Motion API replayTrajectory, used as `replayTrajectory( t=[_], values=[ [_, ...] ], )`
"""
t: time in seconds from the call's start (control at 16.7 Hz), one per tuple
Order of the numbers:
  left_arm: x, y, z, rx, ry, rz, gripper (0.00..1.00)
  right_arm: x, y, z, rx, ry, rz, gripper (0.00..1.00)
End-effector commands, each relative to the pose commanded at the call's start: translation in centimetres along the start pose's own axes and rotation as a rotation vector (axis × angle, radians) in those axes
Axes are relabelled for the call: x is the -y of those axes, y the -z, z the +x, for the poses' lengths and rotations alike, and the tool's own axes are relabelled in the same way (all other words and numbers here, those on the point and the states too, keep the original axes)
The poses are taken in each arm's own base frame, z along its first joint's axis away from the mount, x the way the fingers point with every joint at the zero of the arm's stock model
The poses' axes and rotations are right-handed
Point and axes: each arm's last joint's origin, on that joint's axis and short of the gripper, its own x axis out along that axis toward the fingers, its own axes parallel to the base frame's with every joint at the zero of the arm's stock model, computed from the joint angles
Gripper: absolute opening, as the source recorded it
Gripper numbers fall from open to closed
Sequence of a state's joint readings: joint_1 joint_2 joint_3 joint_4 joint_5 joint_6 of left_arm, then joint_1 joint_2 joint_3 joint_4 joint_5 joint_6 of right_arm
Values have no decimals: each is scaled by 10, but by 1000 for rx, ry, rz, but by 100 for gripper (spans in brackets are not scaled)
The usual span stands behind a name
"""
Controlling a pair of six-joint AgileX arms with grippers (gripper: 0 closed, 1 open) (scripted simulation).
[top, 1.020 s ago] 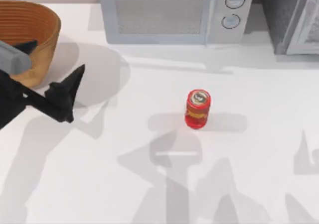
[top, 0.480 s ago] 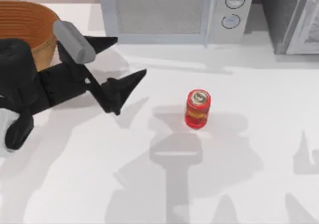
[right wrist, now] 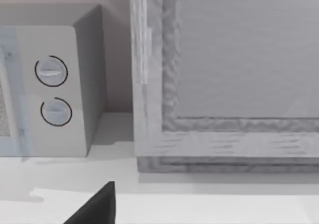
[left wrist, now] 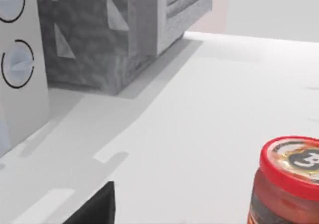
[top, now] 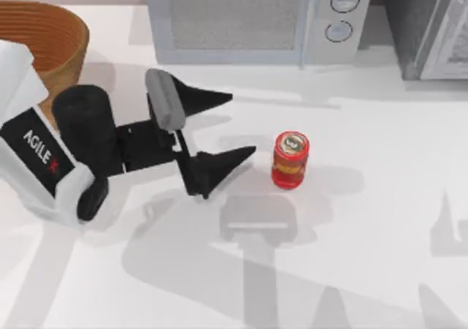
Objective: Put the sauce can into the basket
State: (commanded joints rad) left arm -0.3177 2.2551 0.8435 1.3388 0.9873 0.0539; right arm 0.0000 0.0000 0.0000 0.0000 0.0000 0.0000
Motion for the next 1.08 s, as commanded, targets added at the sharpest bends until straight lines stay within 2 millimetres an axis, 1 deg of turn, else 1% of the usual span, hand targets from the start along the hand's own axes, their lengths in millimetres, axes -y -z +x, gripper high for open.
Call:
replayTrajectory(
  t=[0.18, 0.36, 0.48, 0.84, 0.96, 1.08],
  values=[
    [-2, 33, 12, 13, 87, 11, 100, 0, 0, 0, 0, 0, 0, 100],
    [1, 54, 20, 24, 152, 25, 100, 0, 0, 0, 0, 0, 0, 100],
    [2, 59, 22, 27, 169, 29, 100, 0, 0, 0, 0, 0, 0, 100],
    [1, 58, 21, 25, 163, 27, 100, 0, 0, 0, 0, 0, 0, 100],
    [2, 58, 34, 26, 168, 29, 100, 0, 0, 0, 0, 0, 0, 100],
    [5, 58, 53, 27, 169, 29, 100, 0, 0, 0, 0, 0, 0, 100]
  ],
)
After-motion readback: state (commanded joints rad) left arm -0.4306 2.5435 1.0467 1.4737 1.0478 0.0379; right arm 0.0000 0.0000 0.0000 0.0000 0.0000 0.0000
